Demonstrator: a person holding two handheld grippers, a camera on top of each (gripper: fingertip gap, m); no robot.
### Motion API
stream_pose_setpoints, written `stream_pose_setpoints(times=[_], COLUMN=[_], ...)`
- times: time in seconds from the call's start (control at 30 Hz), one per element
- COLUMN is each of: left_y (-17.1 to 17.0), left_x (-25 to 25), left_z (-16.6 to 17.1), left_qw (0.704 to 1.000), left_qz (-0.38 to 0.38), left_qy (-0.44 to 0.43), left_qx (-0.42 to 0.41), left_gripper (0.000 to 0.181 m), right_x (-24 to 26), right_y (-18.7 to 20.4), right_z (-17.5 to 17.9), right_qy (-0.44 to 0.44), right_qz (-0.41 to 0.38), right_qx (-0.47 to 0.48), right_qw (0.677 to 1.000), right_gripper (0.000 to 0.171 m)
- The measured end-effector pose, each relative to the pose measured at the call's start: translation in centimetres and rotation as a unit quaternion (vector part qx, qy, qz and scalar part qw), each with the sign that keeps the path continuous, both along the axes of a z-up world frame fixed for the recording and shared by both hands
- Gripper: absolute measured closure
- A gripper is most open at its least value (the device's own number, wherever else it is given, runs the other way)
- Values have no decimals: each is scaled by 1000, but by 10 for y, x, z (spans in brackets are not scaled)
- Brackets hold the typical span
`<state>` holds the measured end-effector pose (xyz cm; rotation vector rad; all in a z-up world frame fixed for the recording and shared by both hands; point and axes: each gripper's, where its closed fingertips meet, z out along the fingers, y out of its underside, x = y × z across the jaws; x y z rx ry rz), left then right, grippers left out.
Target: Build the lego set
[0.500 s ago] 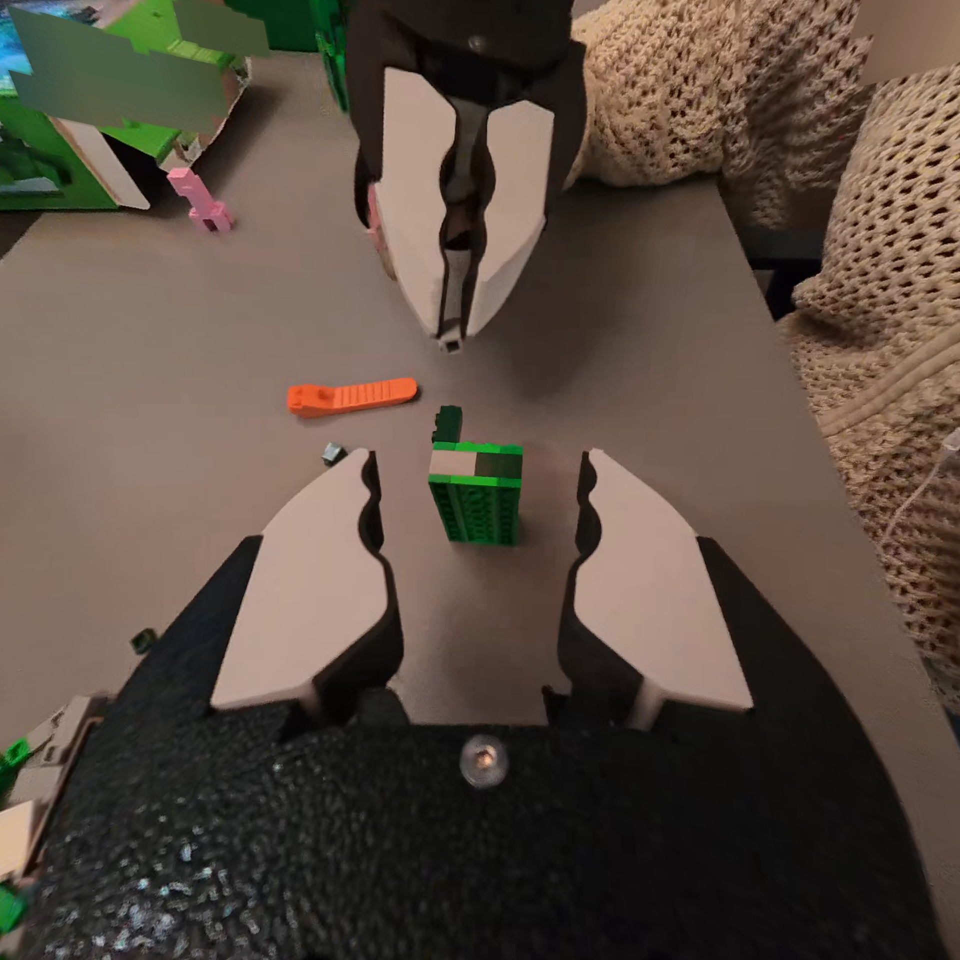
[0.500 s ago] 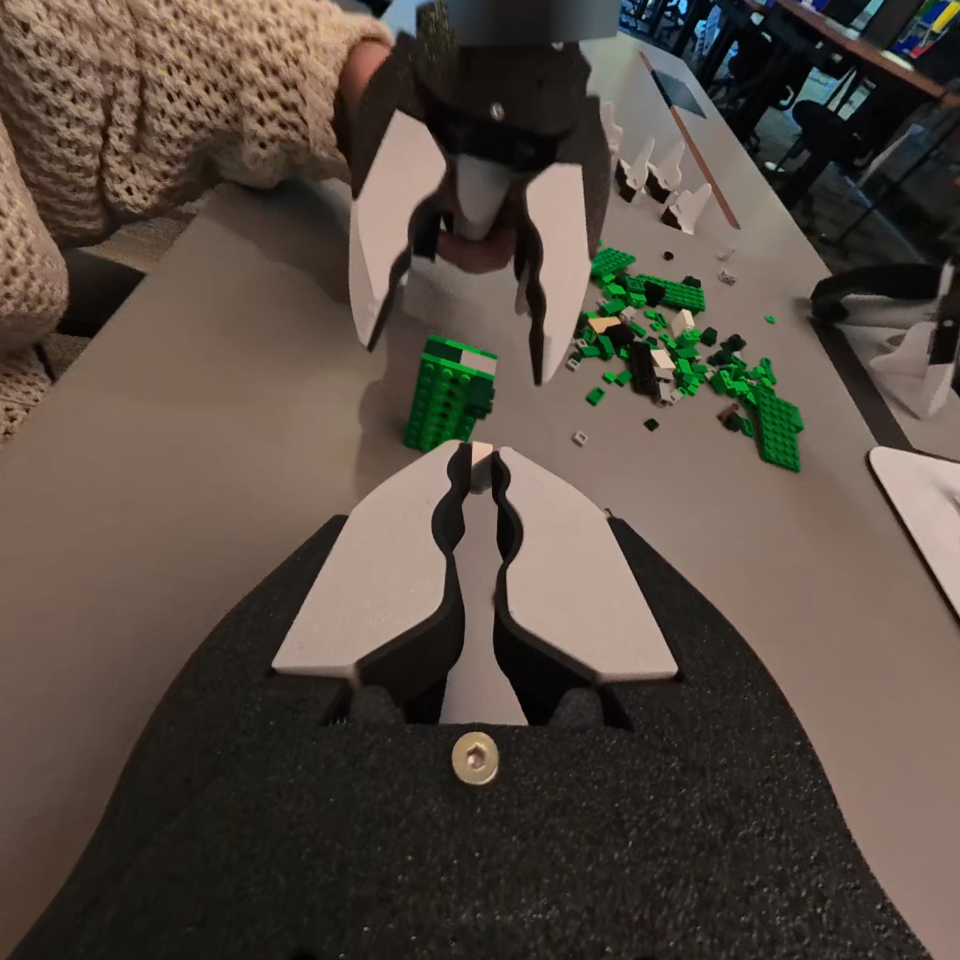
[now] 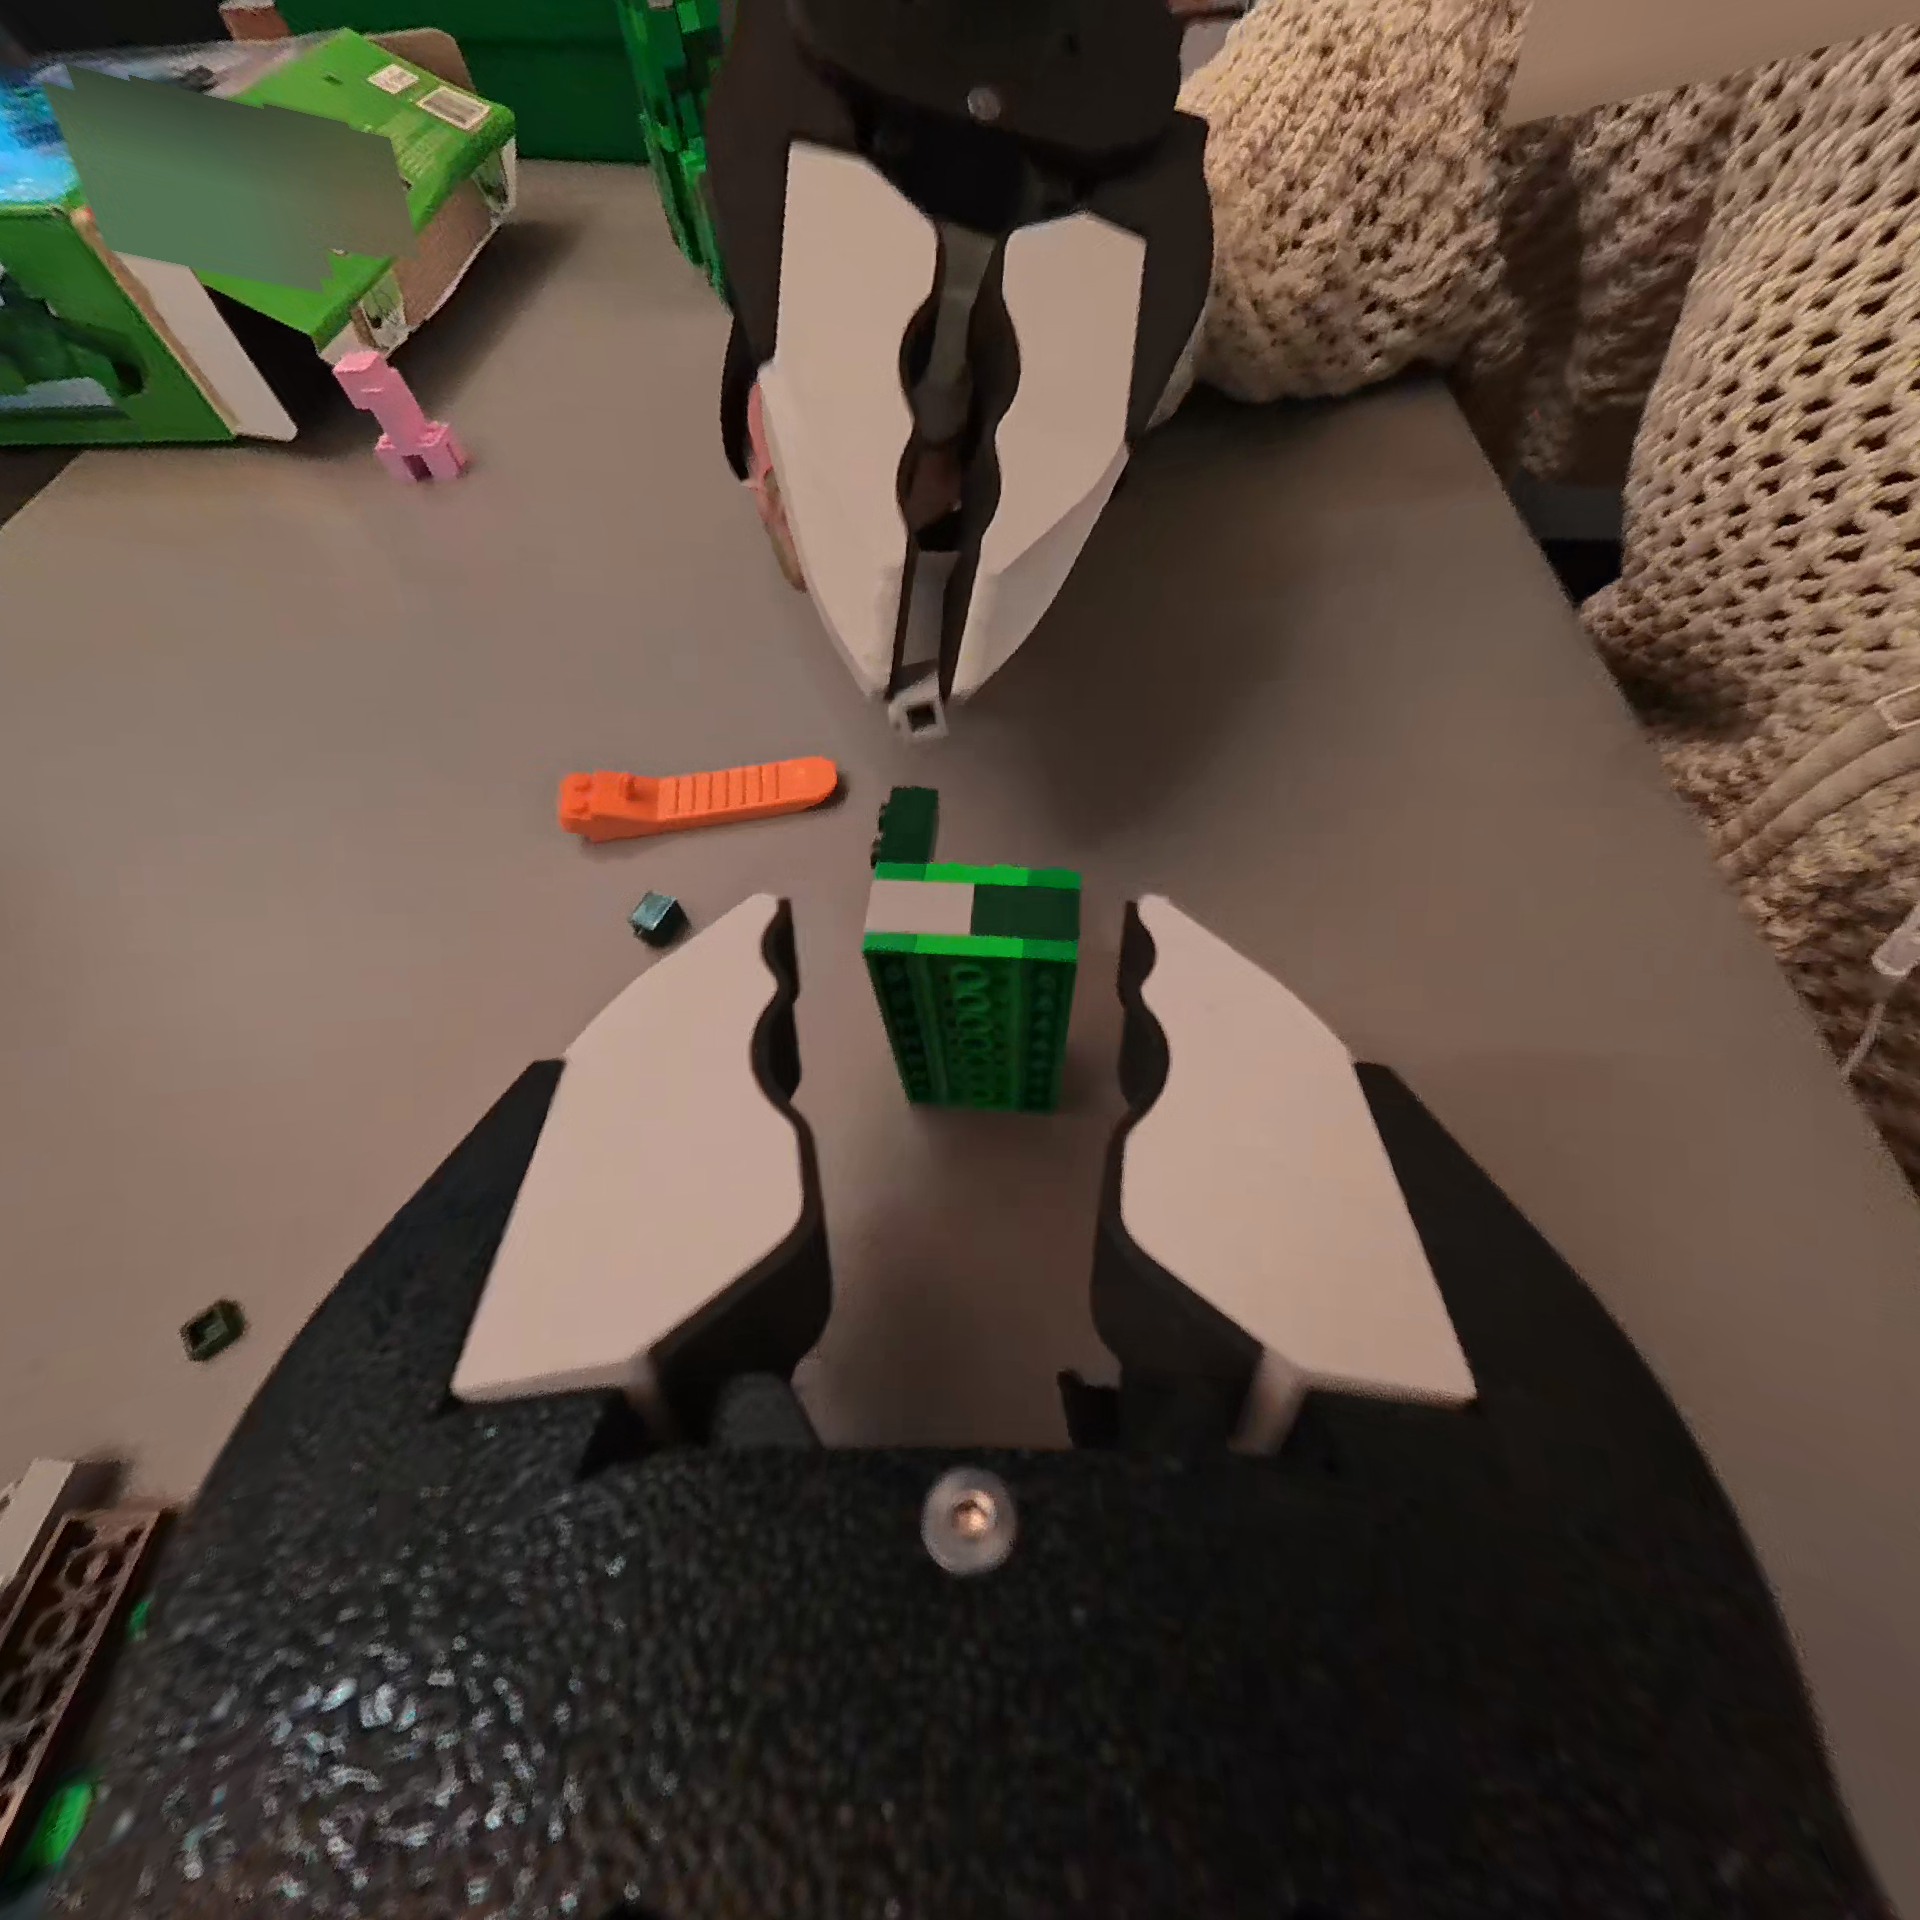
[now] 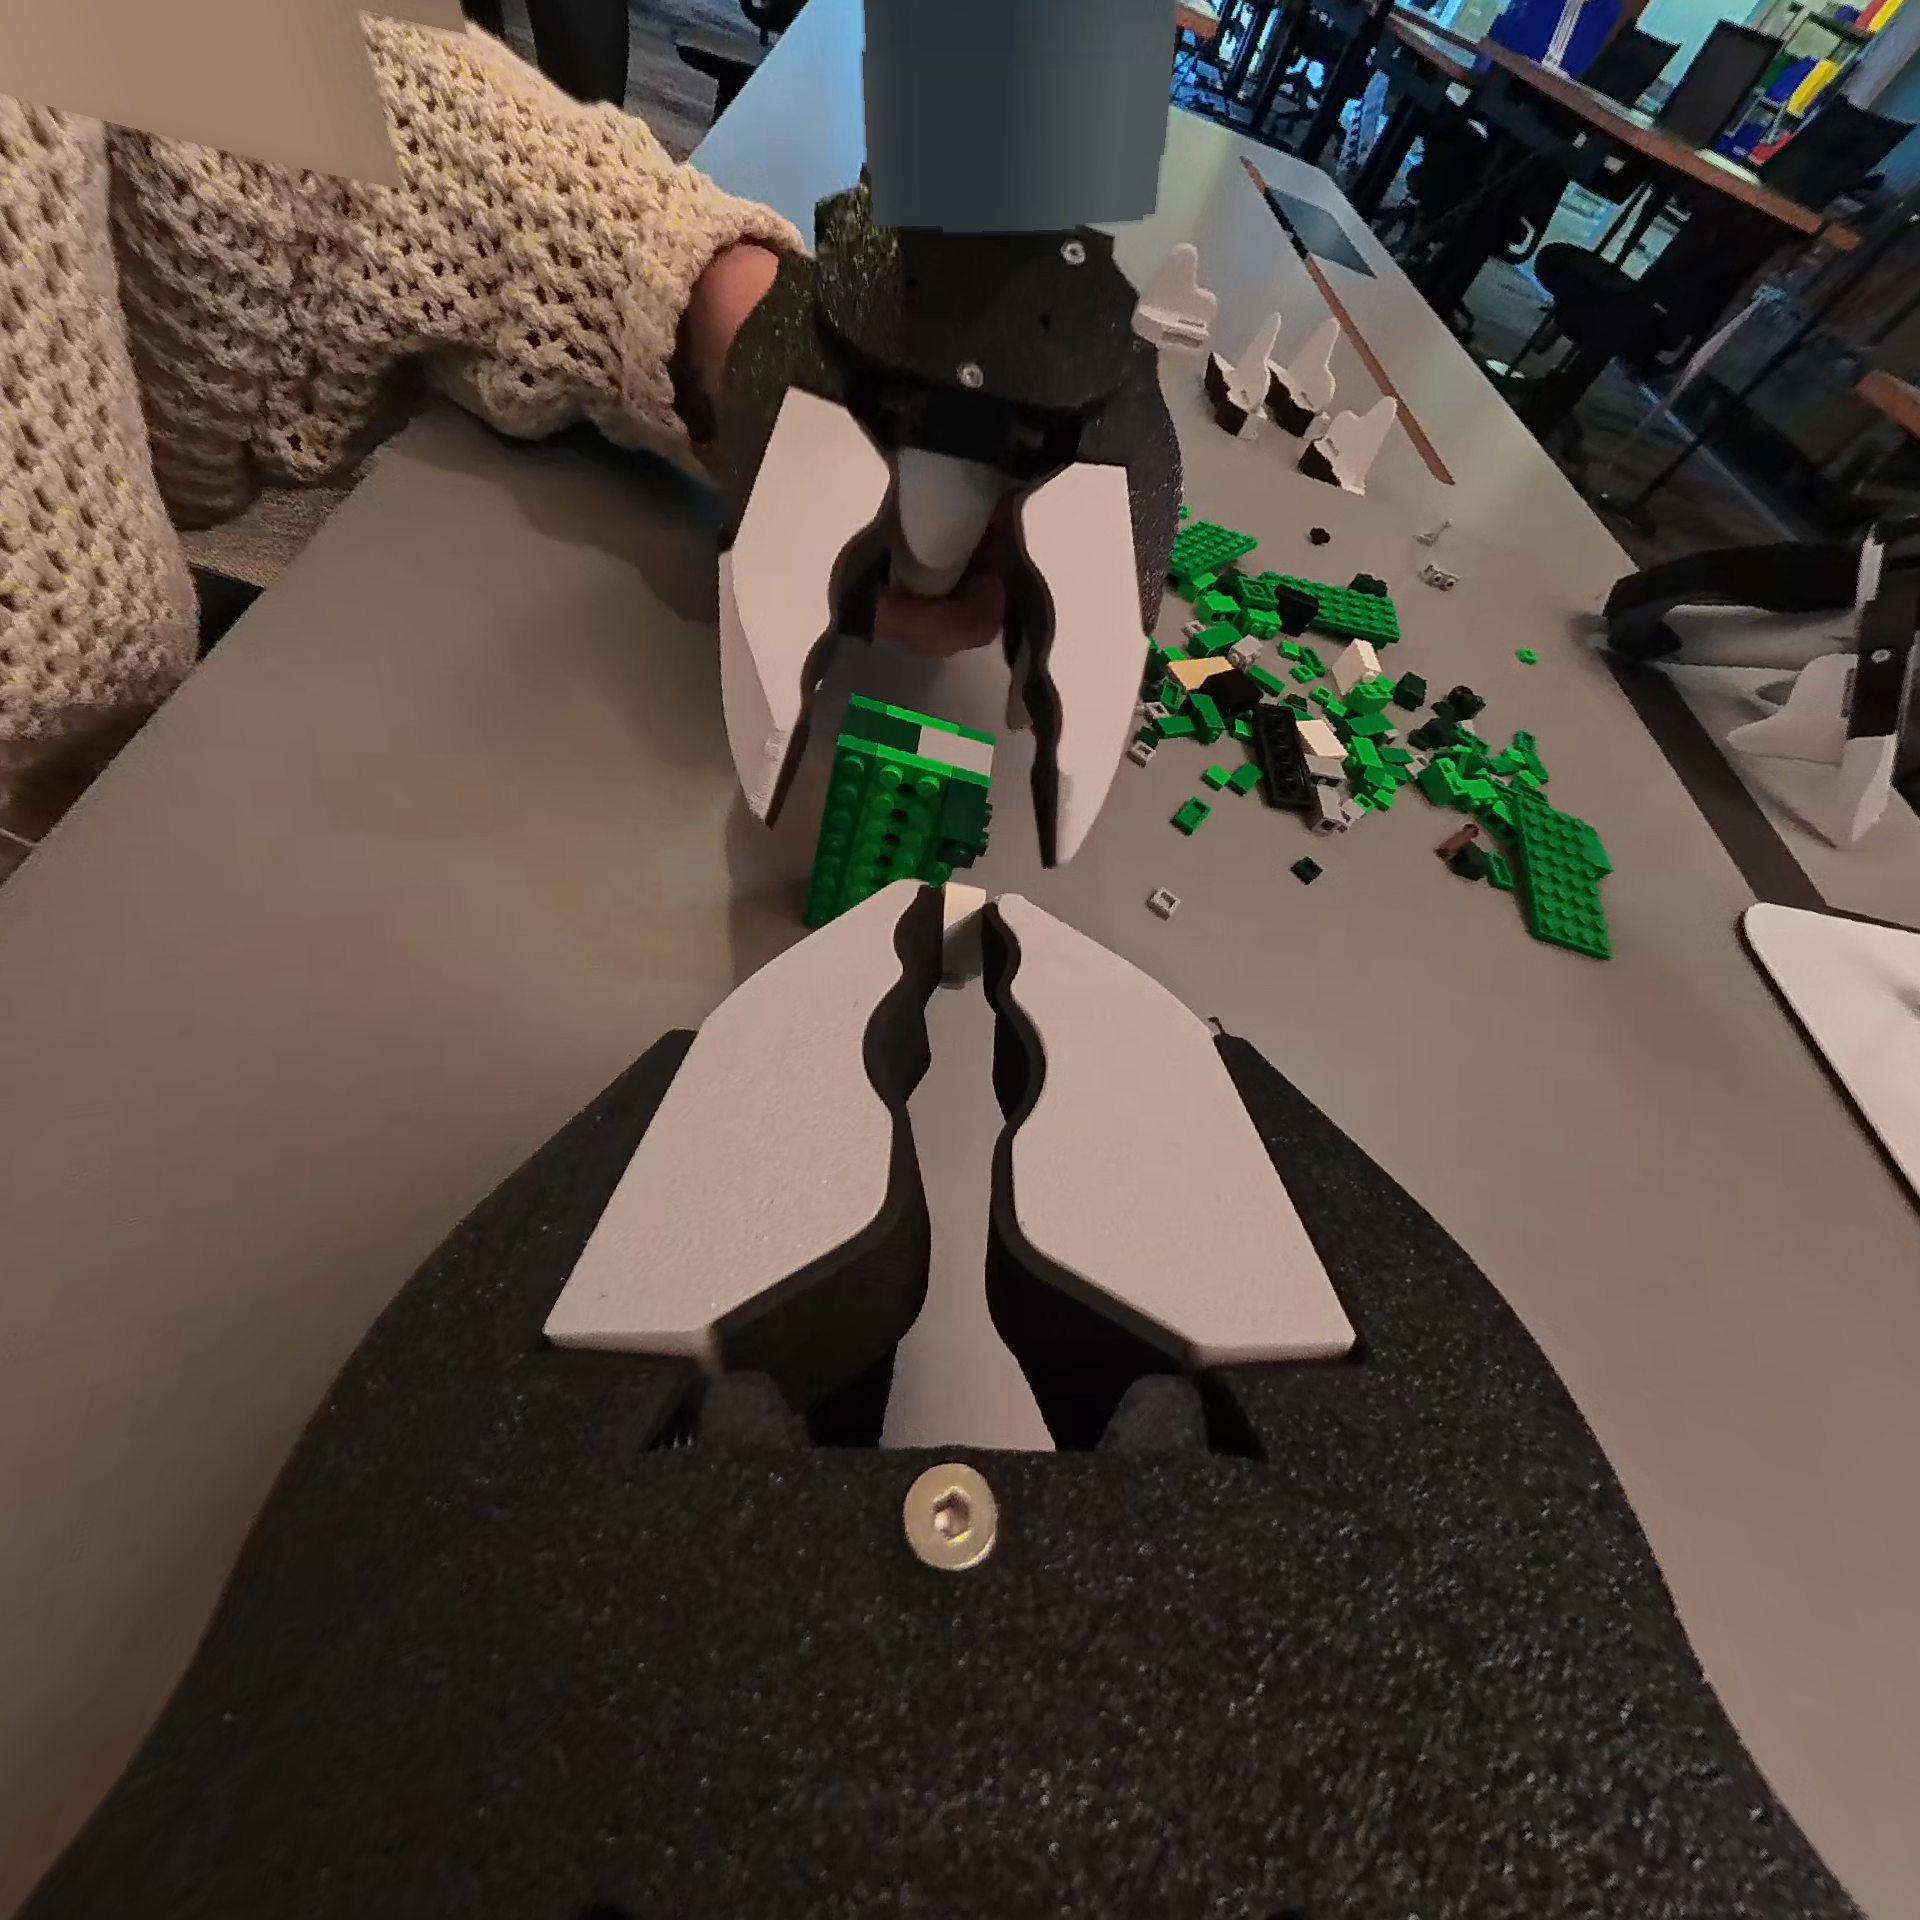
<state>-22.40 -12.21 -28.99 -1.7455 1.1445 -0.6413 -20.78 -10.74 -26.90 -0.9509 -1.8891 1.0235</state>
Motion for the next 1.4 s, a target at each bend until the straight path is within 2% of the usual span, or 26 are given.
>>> stream_pose_setpoints(times=[0.1, 0.27, 0.37, 0.43, 0.53, 0.77, 1.4], left_y=[-3, -17, -17, -17, -18, -18, -19], left_x=[-14, -28, -25, -22, -15, -10, -6], left_z=[-2, 3, 12, 13, 13, 15, 12], left_qw=[1000, 998, 997, 997, 997, 997, 997], left_qz=[30, 47, 42, 32, 20, 23, 35], left_qy=[2, -21, -62, -70, -68, -75, -55], left_qx=[4, 27, 19, 12, 17, 18, 43], left_gripper=[114, 128, 123, 127, 138, 143, 145], right_x=[2, 0, -3, -5, -5, -8, -6], right_y=[1, -1, -1, -3, -4, -5, -5], right_z=[0, 0, -3, -3, -1, -3, -6], right_qy=[4, 9, 10, 11, 15, 14, -9], right_qz=[-1, 11, 13, 15, 17, 18, 4], right_qx=[-3, -22, -23, -22, -24, -28, -4], right_qw=[1000, 1000, 1000, 1000, 999, 999, 1000], right_gripper=[164, 164, 164, 164, 164, 164, 164])
